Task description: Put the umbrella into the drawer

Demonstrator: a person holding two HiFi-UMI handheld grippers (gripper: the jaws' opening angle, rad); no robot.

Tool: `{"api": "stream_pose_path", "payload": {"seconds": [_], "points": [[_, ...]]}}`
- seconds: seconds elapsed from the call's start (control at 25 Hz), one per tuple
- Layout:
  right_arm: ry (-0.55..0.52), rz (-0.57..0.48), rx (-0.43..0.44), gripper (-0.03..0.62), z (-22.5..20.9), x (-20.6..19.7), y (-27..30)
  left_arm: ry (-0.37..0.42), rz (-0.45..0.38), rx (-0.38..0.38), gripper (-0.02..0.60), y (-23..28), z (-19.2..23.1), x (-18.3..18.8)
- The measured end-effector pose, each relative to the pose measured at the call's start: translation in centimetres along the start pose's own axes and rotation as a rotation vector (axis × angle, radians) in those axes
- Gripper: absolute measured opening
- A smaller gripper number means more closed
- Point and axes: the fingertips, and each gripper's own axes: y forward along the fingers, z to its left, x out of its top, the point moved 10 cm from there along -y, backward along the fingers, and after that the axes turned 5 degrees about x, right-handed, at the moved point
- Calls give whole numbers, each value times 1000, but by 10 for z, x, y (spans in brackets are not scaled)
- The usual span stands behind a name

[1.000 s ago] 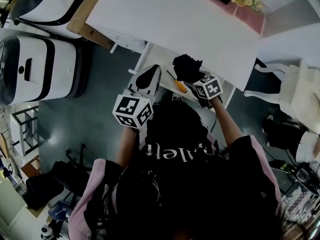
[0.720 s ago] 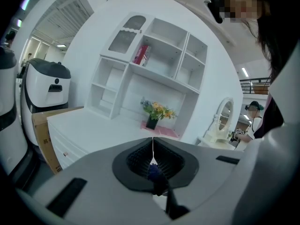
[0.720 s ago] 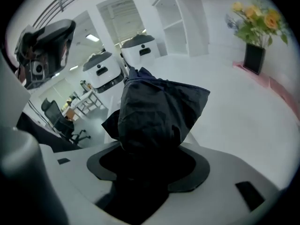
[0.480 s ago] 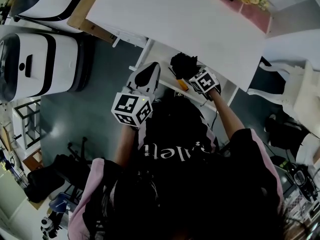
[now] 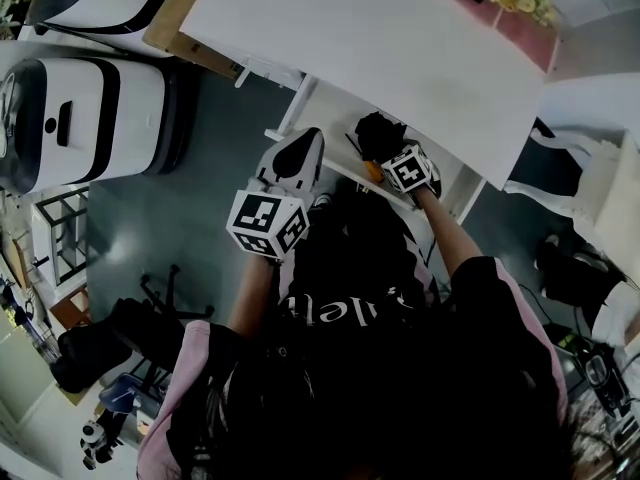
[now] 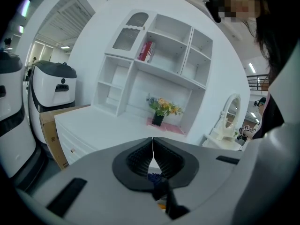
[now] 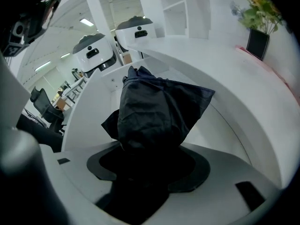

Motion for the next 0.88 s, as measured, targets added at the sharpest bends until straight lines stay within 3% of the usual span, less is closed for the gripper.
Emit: {"api": "stream_pose_path", "payload": {"seconds": [0.44, 0.88], "points": [[57, -5, -86, 287, -16, -9, 15, 26, 29, -11, 17, 3, -5, 0], [68, -37, -83, 288, -21, -14, 18, 35, 32, -19, 17, 10, 1, 3]]}}
